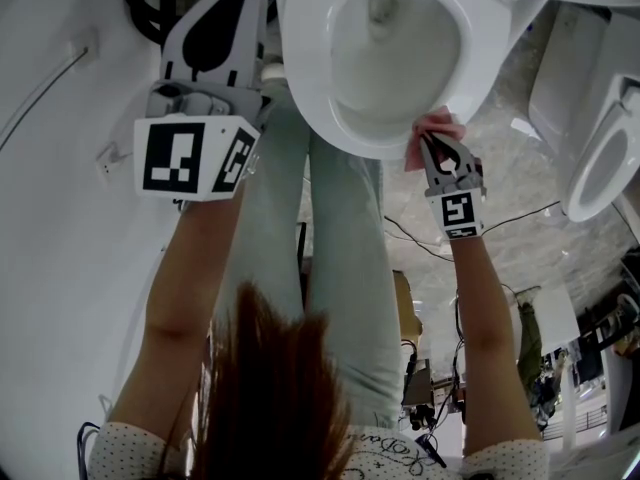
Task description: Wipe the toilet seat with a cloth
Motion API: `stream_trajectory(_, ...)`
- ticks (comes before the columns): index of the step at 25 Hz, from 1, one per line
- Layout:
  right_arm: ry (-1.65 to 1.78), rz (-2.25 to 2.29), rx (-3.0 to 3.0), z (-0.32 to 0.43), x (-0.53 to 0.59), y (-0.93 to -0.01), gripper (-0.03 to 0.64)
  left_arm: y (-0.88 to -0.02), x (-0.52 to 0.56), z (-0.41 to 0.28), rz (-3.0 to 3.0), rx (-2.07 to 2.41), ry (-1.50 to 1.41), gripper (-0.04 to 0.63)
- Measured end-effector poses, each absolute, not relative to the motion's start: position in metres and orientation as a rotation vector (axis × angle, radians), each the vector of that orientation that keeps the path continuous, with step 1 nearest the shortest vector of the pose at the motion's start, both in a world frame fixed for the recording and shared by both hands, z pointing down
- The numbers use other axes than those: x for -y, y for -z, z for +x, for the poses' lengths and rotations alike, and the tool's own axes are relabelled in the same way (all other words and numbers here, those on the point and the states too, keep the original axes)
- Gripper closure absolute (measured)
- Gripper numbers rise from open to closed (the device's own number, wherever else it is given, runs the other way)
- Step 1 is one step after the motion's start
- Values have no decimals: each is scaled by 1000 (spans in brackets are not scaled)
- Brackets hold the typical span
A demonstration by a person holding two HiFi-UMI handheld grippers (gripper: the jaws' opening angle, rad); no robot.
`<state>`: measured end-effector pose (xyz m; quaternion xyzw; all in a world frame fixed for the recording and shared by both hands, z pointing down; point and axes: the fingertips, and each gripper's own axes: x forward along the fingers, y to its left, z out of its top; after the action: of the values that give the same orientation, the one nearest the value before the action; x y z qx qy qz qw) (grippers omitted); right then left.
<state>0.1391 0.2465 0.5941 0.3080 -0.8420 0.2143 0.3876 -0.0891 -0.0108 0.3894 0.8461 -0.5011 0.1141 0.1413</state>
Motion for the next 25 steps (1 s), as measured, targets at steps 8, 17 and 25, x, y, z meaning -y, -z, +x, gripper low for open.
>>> stream_trajectory(8,-569,758,2135,119,-260,-595,581,-393,9,-95,2432,1450,-339,592)
stream_trajectory(17,-611,723,2149,72,-270,-598,583,-395,9,-106,2423,1447,-336,591)
stream_trajectory(25,-663,763,2134,42,-276,-596,583,-396,8,-124,2422,1444,-355,592)
